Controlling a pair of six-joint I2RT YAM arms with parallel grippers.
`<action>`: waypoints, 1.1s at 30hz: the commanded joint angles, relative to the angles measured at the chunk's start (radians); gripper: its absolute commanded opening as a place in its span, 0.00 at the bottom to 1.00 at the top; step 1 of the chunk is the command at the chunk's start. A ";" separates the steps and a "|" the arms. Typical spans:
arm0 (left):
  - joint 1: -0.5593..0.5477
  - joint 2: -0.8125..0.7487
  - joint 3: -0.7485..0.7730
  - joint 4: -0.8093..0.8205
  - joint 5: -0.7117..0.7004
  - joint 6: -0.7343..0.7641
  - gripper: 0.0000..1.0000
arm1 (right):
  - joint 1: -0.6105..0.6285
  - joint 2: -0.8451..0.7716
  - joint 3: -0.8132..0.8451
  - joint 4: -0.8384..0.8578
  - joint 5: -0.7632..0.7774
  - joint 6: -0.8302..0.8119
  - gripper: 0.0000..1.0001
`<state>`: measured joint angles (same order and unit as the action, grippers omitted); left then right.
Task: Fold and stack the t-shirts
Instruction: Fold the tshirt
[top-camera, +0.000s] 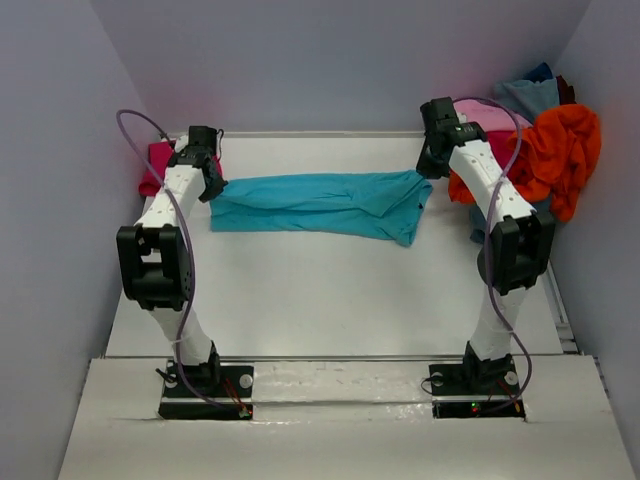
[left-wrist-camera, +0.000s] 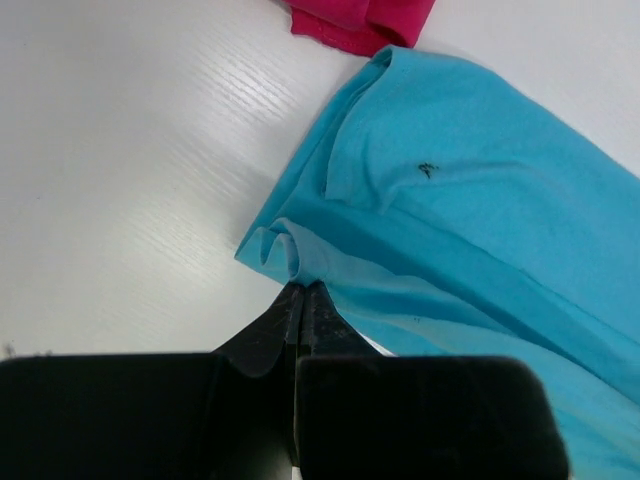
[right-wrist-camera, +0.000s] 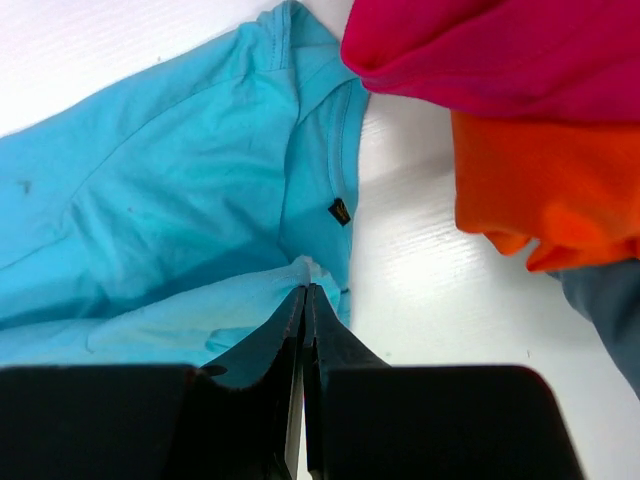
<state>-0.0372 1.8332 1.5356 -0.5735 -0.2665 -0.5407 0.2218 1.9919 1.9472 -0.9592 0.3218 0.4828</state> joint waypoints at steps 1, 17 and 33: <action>0.005 -0.107 -0.054 -0.006 -0.005 0.007 0.06 | -0.004 -0.111 -0.043 0.016 -0.013 0.011 0.07; 0.005 -0.347 -0.294 -0.016 0.024 -0.008 0.06 | 0.005 -0.416 -0.290 -0.004 -0.096 0.016 0.07; 0.005 -0.578 -0.480 -0.072 0.113 -0.027 0.06 | 0.065 -0.639 -0.517 -0.119 -0.231 0.037 0.07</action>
<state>-0.0372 1.3373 1.1076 -0.6136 -0.1768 -0.5556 0.2687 1.4322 1.4612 -1.0245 0.1436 0.5079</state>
